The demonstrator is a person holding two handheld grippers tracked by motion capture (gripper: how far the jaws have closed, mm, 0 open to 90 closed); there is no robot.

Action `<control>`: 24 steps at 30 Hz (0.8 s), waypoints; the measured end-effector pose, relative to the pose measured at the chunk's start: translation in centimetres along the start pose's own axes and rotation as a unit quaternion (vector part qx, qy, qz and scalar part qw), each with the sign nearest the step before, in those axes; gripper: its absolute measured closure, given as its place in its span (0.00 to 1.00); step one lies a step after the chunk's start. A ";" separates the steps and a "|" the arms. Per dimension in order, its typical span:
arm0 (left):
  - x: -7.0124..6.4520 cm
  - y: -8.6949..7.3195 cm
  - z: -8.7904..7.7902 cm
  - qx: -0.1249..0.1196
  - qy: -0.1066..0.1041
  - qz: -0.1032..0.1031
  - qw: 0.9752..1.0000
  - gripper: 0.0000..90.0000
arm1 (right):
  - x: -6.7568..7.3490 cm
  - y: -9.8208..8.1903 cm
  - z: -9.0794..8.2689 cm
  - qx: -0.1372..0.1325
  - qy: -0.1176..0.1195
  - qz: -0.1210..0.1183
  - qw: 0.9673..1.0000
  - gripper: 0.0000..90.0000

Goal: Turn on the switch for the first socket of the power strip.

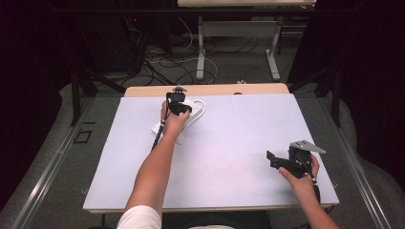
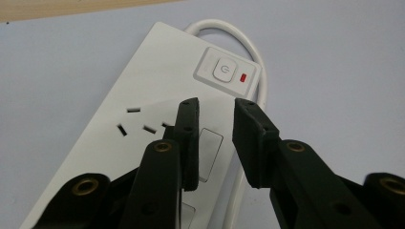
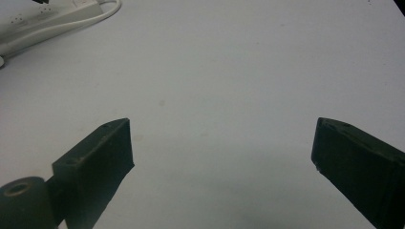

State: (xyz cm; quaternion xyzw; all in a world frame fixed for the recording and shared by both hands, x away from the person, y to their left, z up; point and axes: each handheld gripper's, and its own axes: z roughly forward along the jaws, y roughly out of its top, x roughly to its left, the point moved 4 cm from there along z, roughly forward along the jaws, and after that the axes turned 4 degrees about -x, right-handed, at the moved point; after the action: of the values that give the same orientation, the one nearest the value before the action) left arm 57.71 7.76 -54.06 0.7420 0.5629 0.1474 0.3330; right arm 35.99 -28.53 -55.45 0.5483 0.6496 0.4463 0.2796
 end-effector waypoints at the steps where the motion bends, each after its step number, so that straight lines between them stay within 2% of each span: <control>1: 0.1 0.0 -0.1 -0.002 0.000 0.001 1.000 0.79 | 0.0 0.0 0.0 0.000 0.000 0.000 1.000 0.07; 6: 0.3 0.2 -0.6 -0.007 -0.005 -0.004 1.000 0.75 | 0.0 0.0 0.0 0.000 0.000 0.001 1.000 0.07; 8: 0.3 0.3 -0.8 -0.012 -0.013 -0.015 1.000 0.75 | 0.0 0.0 0.0 0.000 -0.001 0.000 1.000 0.07; 11: 0.4 0.4 -1.1 -0.018 -0.017 -0.019 0.999 0.74 | 0.0 0.0 0.0 0.001 -0.001 0.000 1.000 0.07; 20: 0.5 0.4 -2.1 -0.026 -0.031 -0.017 0.999 0.70 | -0.1 0.0 0.0 0.001 -0.002 0.000 1.000 0.07; 24: 0.6 0.4 -2.6 -0.037 -0.032 -0.021 0.999 0.69 | -0.1 0.0 0.0 0.001 -0.002 -0.001 1.000 0.07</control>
State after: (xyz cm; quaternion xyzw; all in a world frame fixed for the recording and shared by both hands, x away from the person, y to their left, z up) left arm 56.67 9.16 -51.94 0.7217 0.5616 0.1369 0.3809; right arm 36.00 -28.58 -55.47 0.5486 0.6502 0.4444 0.2807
